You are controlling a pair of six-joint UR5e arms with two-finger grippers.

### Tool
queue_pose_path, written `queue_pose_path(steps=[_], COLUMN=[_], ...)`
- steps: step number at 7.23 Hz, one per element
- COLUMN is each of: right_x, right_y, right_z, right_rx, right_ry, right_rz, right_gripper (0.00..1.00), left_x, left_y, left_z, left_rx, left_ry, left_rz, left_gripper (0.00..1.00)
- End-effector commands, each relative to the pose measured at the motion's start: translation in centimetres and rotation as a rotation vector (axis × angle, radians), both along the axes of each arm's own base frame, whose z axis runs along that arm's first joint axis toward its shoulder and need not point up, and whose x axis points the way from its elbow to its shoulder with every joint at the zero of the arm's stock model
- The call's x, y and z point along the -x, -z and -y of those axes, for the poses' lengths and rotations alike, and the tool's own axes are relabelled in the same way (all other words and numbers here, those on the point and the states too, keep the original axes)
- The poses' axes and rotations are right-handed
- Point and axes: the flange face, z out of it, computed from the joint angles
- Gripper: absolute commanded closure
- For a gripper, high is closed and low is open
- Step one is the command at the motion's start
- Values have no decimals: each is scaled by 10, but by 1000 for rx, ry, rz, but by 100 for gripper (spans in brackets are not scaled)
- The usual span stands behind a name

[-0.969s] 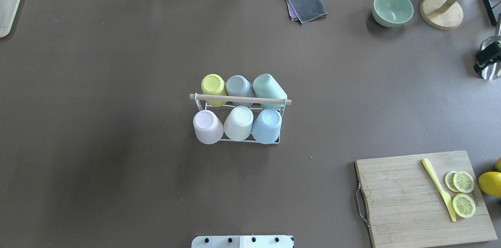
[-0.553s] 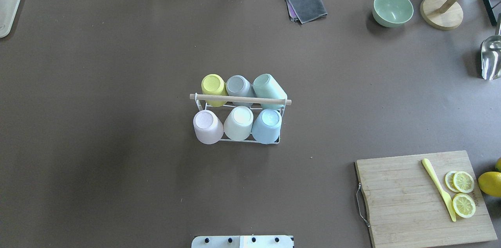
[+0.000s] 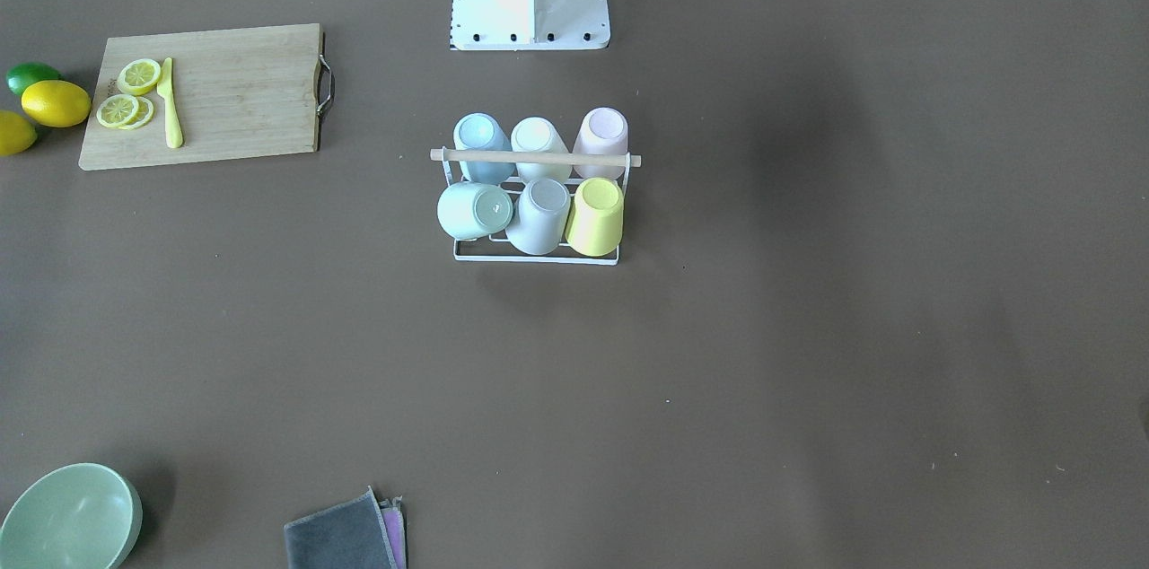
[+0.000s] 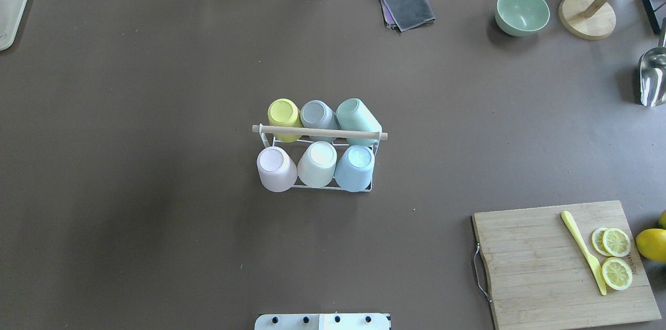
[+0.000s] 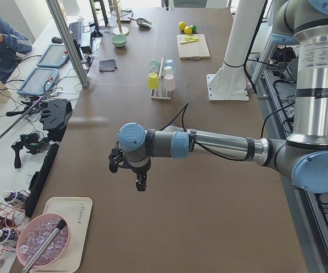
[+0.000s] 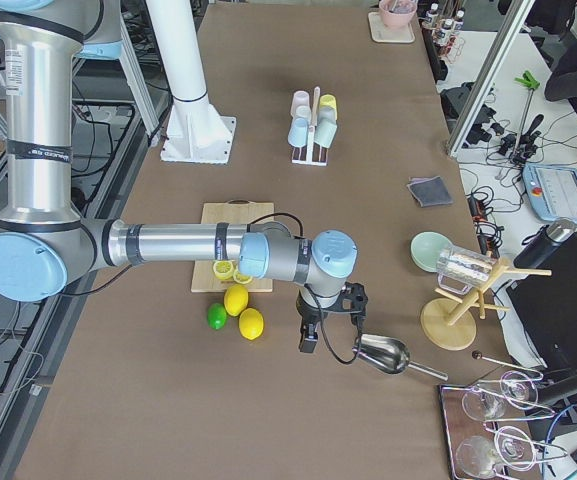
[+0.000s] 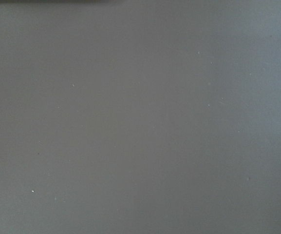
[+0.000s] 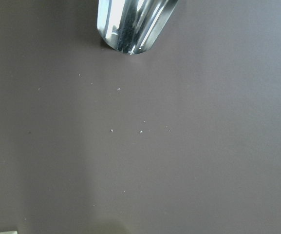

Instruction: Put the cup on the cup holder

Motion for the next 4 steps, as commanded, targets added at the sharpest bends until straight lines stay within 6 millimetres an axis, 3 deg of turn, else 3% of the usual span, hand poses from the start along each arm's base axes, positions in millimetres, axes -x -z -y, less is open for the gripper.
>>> queue_pose_path(steps=[1,4], right_x=[-18,-18], right_y=[4,5], right_z=[4,3], right_rx=[0,1], right_ry=[-48,-51], right_rz=[6,11], right_gripper=[0,0], left_x=[0,0], left_y=[-3,5], left_z=[-1,-2], left_rx=[6,1], left_ry=[0,0], left_rz=[-2,-6], left_gripper=[2,2])
